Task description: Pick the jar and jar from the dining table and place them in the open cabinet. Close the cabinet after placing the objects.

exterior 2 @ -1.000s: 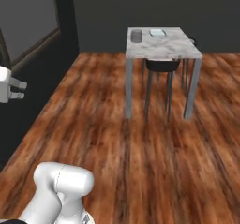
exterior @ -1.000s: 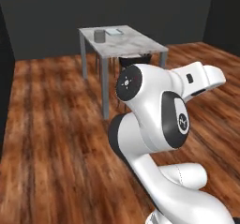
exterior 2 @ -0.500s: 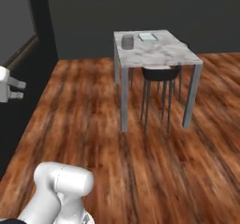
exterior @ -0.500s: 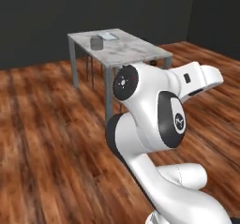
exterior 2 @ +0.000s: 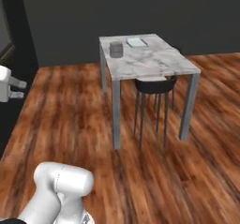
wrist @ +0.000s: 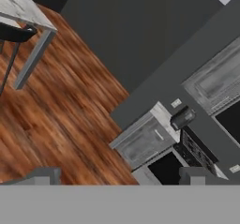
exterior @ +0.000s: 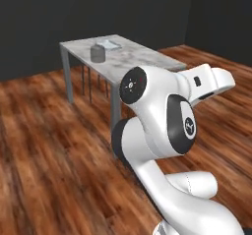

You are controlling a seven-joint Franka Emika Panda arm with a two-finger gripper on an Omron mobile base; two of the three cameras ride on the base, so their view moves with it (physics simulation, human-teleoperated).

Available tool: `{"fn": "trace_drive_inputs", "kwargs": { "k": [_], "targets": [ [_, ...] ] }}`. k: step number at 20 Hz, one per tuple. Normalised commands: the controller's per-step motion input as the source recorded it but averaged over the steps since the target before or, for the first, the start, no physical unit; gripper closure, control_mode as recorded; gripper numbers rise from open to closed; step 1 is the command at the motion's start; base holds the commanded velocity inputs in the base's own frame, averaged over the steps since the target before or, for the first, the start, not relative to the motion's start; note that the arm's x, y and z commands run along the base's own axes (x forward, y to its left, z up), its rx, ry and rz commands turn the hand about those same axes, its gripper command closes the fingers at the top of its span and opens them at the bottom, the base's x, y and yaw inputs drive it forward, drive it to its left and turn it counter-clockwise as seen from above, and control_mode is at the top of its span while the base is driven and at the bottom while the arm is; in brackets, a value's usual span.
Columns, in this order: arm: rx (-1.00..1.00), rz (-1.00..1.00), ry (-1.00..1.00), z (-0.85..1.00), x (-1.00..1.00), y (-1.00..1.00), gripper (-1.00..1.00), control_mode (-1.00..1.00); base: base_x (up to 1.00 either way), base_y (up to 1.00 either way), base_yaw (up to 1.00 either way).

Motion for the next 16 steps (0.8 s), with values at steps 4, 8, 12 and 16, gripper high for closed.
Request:
{"fn": "trace_drive_inputs", "kwargs": {
  "k": [4,8,12,16],
  "targets": [
    [0.00,0.00,0.00,0.00,0.00,0.00,-1.00,1.00,0.81,0.55,-0.28],
    [0.00,0.00,0.00,0.00,0.00,0.00,-1.00,1.00,0.79,0.74,-0.36],
    [0.00,0.00,0.00,0.00,0.00,0.00,-1.00,1.00,0.77,0.77,-0.37],
    [0.00,0.00,0.00,0.00,0.00,0.00,-1.00,1.00,0.68,0.86,-0.39]
  ]
}}
